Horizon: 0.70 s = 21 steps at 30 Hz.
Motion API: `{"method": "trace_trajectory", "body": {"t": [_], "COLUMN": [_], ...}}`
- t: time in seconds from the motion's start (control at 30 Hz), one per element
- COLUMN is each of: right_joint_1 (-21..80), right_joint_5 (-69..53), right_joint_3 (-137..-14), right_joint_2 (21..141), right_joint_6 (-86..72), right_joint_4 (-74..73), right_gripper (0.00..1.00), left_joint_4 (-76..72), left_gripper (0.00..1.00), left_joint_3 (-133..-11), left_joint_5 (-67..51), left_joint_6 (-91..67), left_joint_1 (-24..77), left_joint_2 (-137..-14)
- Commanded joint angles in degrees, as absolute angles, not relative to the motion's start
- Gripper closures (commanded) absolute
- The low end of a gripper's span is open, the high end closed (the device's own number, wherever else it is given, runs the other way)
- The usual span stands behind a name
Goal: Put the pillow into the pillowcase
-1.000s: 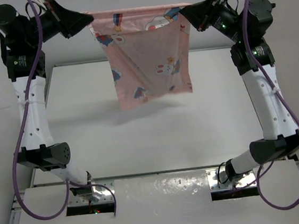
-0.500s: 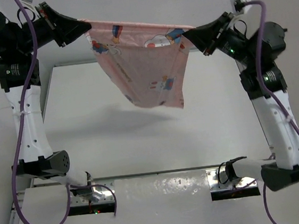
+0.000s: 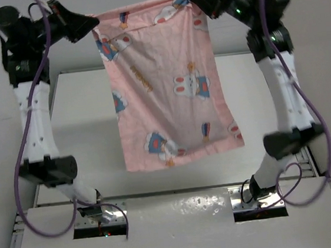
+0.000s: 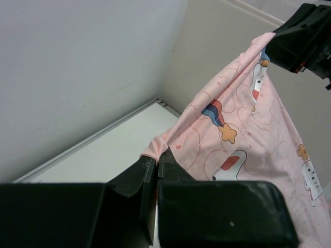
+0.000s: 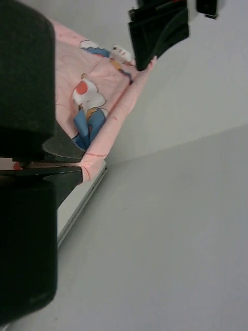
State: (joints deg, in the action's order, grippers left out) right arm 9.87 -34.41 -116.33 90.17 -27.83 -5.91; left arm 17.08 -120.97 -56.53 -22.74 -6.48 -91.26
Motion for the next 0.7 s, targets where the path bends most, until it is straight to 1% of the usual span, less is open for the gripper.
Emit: {"method": "trace_trajectory", "body": {"t": [0.0, 0.03, 0.07, 0.1, 0.13, 0.17, 0.2, 0.23, 0.27, 0.33, 0.37, 0.4, 0.43, 0.47, 0.5, 0.53, 0.57, 0.6, 0.67], "right_joint_1": [5.37, 3.71, 3.08, 2.55, 2.37, 2.55, 3.24, 3.6, 3.95, 4.83, 5.36, 6.06, 6.59, 7.72, 8.43, 9.22, 10.1, 12.11, 14.66], "right_joint_5": [-23.03, -23.72, -24.69, -25.39, -24.7, -23.74, -22.25, -19.89, -19.69, -20.47, -20.91, -21.53, -22.4, -22.76, -23.11, -23.38, -23.12, -22.59, -20.41], "right_joint_3": [-136.53, -140.85, -143.41, -141.78, -138.29, -128.77, -125.19, -121.33, -120.51, -116.75, -114.2, -111.12, -102.57, -97.17, -91.81, -80.19, -74.41, -64.09, -55.24], "right_joint_2": [107.28, 111.49, 111.71, 110.4, 108.04, 101.58, 98.47, 94.78, 93.7, 92.29, 90.63, 89.48, 88.17, 85.46, 84.12, 82.72, 80.79, 80.08, 79.28], "right_joint_6": [-31.53, -33.81, -38.19, -39.36, -39.81, -38.86, -37.98, -35.36, -34.2, -32.09, -31.38, -30.59, -29.28, -29.09, -29.09, -29.09, -29.0, -29.53, -30.49], "right_joint_4": [-19.04, -19.42, -16.81, -14.53, -11.46, -8.21, -3.39, -3.08, -3.6, -4.91, -5.79, -5.63, -4.75, -3.62, -2.04, 2.15, 4.02, 5.61, 9.04], "right_gripper": [1.0, 1.0, 1.0, 1.0, 1.0, 1.0, 1.0, 1.0, 1.0, 1.0, 1.0, 1.0, 1.0, 1.0, 1.0, 1.0, 1.0, 1.0, 1.0], "left_joint_4": [23.01, 21.81, 19.45, 16.81, 15.83, 15.39, 15.12, 15.2, 16.42, 19.84, 21.78, 24.23, 24.34, 24.35, 24.26, 24.26, 25.04, 25.57, 29.07], "left_gripper": [1.0, 1.0, 1.0, 1.0, 1.0, 1.0, 1.0, 1.0, 1.0, 1.0, 1.0, 1.0, 1.0, 1.0, 1.0, 1.0, 1.0, 1.0, 1.0], "left_joint_3": [-126.88, -130.83, -130.52, -130.52, -131.47, -132.35, -132.8, -132.37, -131.41, -126.15, -123.34, -115.39, -110.61, -105.43, -96.07, -91.97, -88.11, -81.71, -76.58], "left_joint_5": [-43.77, -44.12, -44.03, -43.86, -44.03, -44.82, -44.91, -45.52, -45.88, -45.01, -44.39, -43.69, -43.51, -43.59, -43.51, -43.24, -43.16, -42.98, -42.02], "left_joint_6": [-21.07, -22.22, -23.63, -23.82, -23.82, -23.73, -23.3, -22.94, -20.5, -15.85, -10.16, -7.67, -5.73, -2.23, -0.81, 2.43, 3.77, 5.17, 10.69], "left_joint_1": [-9.4, -9.84, -9.93, -9.93, -9.84, -9.76, -9.67, -9.32, -8.97, -6.86, -5.72, -3.97, -3.09, -2.38, -1.42, -1.32, -1.32, -2.1, -3.51], "left_joint_2": [-104.91, -106.59, -106.0, -105.3, -103.99, -103.37, -102.75, -101.27, -100.29, -97.75, -96.52, -95.29, -92.23, -90.72, -88.27, -87.37, -86.67, -85.62, -84.99]}}
